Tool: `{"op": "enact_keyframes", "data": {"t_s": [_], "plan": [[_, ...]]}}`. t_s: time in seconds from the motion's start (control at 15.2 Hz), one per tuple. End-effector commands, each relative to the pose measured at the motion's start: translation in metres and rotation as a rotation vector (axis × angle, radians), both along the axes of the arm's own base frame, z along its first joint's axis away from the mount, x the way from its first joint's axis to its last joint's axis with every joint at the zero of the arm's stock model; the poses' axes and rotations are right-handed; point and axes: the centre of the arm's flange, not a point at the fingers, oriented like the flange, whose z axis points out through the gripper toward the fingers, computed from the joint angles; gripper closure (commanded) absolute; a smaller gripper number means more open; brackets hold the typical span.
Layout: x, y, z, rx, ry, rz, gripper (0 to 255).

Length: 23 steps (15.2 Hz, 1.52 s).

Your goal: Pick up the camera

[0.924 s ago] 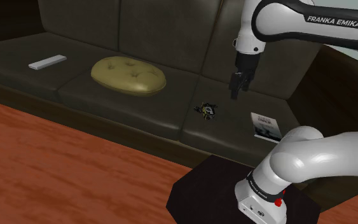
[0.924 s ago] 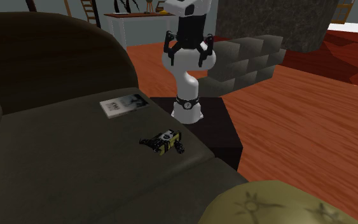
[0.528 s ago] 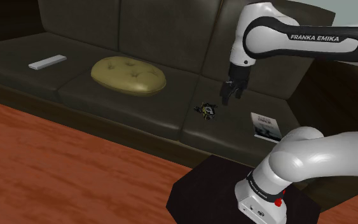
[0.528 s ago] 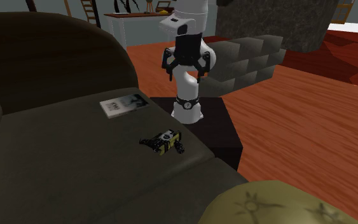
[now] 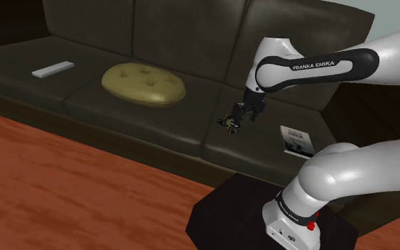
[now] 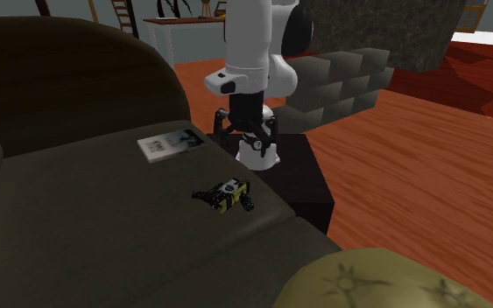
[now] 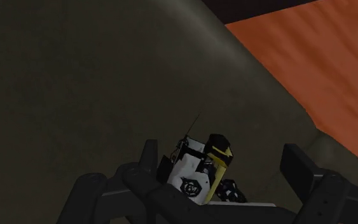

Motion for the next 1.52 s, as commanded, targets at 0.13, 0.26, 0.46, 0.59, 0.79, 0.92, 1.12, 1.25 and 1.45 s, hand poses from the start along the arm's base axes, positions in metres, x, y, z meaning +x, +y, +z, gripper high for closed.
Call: {"op": "enact_keyframes", "data": {"t_s": [0.13, 0.26, 0.46, 0.59, 0.79, 0.92, 1.12, 1.25, 1.45], "plan": [[0.017, -0.014, -0.042, 0.007, -0.07, -0.11, 0], [0.017, -0.014, -0.053, 0.007, -0.07, -0.11, 0], [0.017, -0.014, -0.069, 0.007, -0.07, -0.11, 0], [0.017, -0.014, -0.079, 0.007, -0.07, -0.11, 0], [0.017, -0.014, -0.082, 0.007, -0.07, -0.11, 255], [0.016, -0.015, -0.082, 0.007, -0.07, -0.11, 255], [0.016, -0.015, -0.082, 0.007, -0.07, -0.11, 255], [0.016, -0.015, -0.082, 0.007, -0.07, -0.11, 255], [0.016, -0.014, -0.077, 0.007, -0.07, -0.11, 255]]}}
